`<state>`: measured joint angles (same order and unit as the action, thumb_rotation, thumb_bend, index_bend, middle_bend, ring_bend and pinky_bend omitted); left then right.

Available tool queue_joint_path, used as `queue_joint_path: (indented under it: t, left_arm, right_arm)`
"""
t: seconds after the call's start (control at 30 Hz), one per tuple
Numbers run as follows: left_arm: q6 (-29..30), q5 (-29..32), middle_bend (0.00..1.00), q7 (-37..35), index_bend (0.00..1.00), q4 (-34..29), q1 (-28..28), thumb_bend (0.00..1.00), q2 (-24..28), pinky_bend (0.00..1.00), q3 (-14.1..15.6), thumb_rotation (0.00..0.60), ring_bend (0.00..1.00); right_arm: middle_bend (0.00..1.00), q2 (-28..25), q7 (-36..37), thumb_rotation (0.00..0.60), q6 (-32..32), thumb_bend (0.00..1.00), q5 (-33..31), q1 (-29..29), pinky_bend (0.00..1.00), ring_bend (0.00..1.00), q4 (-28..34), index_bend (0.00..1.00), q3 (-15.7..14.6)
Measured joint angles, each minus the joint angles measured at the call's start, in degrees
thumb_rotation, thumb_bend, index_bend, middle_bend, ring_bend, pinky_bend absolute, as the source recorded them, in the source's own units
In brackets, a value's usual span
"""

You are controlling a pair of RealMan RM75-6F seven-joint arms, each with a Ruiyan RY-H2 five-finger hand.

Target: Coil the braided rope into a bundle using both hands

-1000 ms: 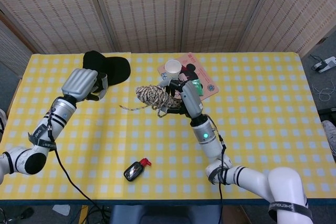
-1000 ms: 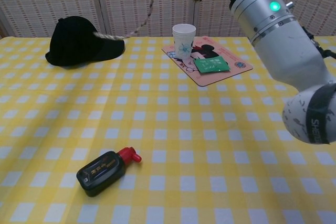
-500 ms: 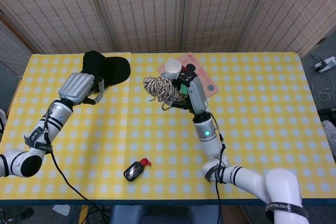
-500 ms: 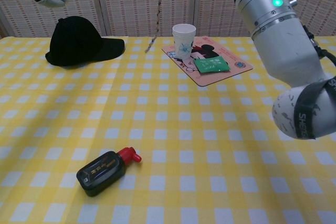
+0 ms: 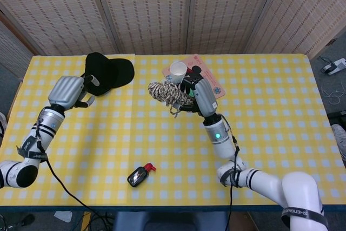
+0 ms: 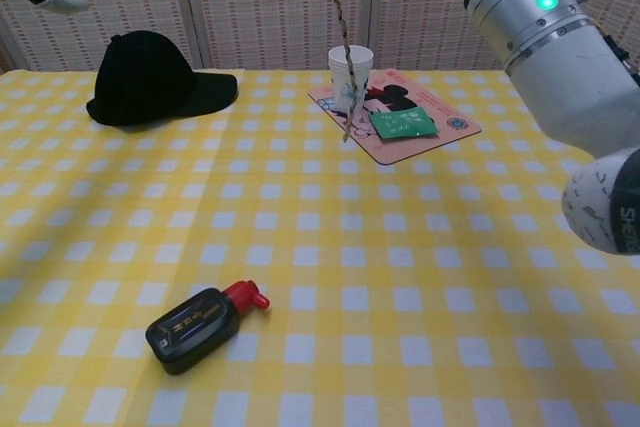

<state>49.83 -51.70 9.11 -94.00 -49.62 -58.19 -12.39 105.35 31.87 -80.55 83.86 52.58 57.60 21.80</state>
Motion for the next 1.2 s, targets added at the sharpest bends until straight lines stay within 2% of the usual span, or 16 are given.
queue_joint_path:
  t: [0.2,0.33,0.57,0.77,1.2]
  left_arm:
    - [6.4,-1.0,0.55,1.5,0.28,0.5,2.9,0.37,-1.3,0.7,0.5,0.6,0.48]
    - [9.5,-1.8,0.45,2.2,0.27,0.9,5.2,0.36,-2.1,0.59,0.8,0.6,0.42]
    - [13.8,-4.2,0.39,2.6,0.26,2.0,8.7,0.36,-3.4,0.46,1.6,0.6,0.34]
    - [18.4,-7.1,0.32,1.4,0.21,3.9,12.2,0.35,-4.6,0.38,2.1,0.6,0.28]
    - [27.2,-14.1,0.3,1.8,0.21,5.4,21.5,0.35,-5.2,0.33,6.2,0.6,0.26]
  right_arm:
    - [0.68,-3.0,-1.7,0.6,1.5,0.34,0.2,-1.0,0.69,0.63,2.4,0.87,-1.2]
    - [0.68,-5.0,-2.5,0.6,1.9,0.34,0.2,-2.0,0.69,0.63,4.5,0.87,-1.7]
    - [0.68,-7.2,-3.1,0.6,1.9,0.35,0.1,-3.9,0.69,0.63,6.8,0.87,-2.4]
    - [0.68,-8.5,-2.9,0.6,1.7,0.35,0.0,-5.4,0.69,0.63,8.3,0.87,-3.0]
    - [0.68,-10.7,-2.0,0.6,1.9,0.36,-0.5,-8.3,0.69,0.63,10.9,0.87,-4.0]
